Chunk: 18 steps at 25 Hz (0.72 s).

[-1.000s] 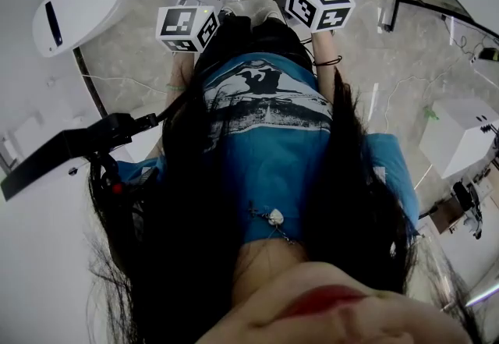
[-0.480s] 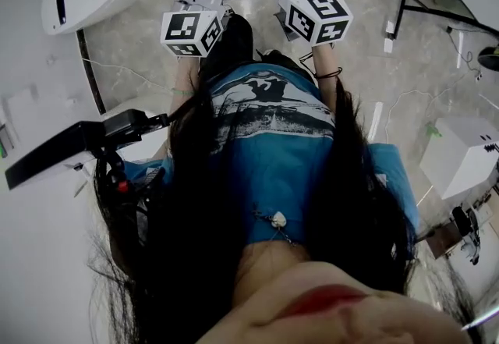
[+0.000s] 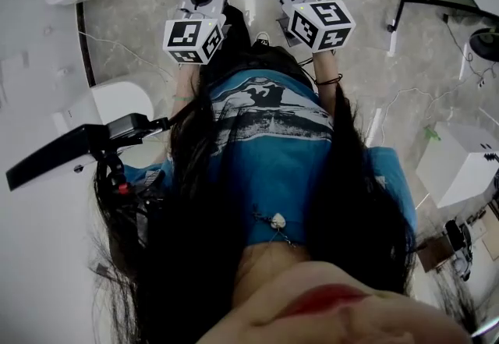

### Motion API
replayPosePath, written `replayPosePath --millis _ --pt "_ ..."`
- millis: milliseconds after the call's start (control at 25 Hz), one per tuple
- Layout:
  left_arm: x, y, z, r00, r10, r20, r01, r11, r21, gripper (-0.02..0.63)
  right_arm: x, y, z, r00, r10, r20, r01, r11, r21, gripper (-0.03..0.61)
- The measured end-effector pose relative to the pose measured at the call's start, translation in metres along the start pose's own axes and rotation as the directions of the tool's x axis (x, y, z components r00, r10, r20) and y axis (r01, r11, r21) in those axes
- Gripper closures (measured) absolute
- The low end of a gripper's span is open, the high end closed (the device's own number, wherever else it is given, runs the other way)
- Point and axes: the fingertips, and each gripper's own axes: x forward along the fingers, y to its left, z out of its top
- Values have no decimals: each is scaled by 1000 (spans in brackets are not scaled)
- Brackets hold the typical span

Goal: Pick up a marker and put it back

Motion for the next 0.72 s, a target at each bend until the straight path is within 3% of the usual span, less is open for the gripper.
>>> replayPosePath --millis 160,720 --pt "-30 -19 -6 1000 -2 -9 2 1000 22 612 -18 22 -16 1000 21 6 -21 999 24 558" --pt "-21 -32 -5 999 -34 -26 36 998 46 612 -13 13 -16 999 40 23 -42 994 101 561"
